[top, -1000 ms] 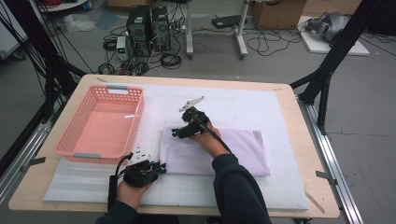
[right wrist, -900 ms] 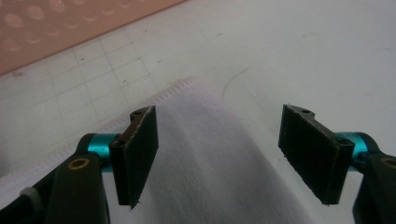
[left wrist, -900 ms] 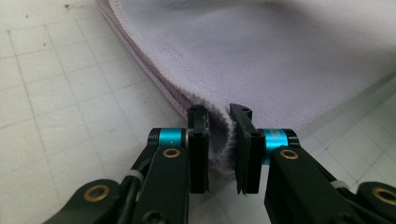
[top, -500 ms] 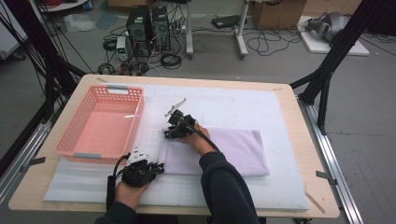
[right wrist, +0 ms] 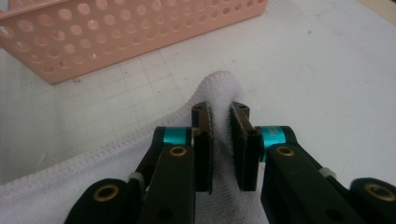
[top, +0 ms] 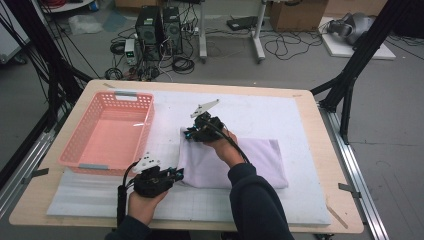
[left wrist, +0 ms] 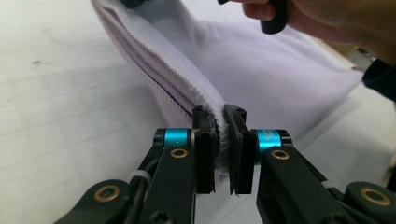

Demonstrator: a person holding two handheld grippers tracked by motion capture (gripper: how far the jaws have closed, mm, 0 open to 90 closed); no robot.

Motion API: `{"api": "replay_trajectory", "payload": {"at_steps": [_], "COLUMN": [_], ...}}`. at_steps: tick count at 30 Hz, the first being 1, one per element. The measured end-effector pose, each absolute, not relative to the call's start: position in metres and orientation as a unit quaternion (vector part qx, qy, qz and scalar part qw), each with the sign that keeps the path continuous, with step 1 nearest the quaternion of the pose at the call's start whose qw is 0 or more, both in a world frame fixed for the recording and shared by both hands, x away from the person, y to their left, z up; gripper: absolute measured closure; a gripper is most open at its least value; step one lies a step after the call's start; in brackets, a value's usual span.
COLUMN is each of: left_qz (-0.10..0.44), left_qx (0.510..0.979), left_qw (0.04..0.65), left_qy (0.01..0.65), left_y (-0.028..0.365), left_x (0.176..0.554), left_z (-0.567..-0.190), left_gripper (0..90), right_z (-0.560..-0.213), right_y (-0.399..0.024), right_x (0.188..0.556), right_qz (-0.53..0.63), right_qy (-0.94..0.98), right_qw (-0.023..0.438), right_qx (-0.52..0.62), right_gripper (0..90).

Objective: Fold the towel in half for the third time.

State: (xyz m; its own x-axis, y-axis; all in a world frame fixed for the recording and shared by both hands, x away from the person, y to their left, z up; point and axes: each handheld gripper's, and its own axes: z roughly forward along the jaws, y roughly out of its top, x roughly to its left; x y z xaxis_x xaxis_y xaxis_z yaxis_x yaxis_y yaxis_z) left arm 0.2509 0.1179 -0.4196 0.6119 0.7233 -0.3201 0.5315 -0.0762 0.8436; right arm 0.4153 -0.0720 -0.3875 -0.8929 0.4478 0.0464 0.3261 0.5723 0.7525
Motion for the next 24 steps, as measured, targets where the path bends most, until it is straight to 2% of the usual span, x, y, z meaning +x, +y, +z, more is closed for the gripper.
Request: {"api": "replay_trajectory", "payload": {"at_steps": [24], "left_qz": [0.057], "left_qx": [0.756], "left_qw": [0.543], "left_qy": [0.361], "left_y": [0.017], "left_x": [0.269], "left_z": [-0.395], "left_gripper": [82.5], "right_z": [-0.37], "right_y": [-0.184], "right_x": [0.399], "right_qz": [0.455], "right_qy": [0.844], "right_qw": [0.111], "right_qx": [0.262], "right_gripper": [80.7]}}
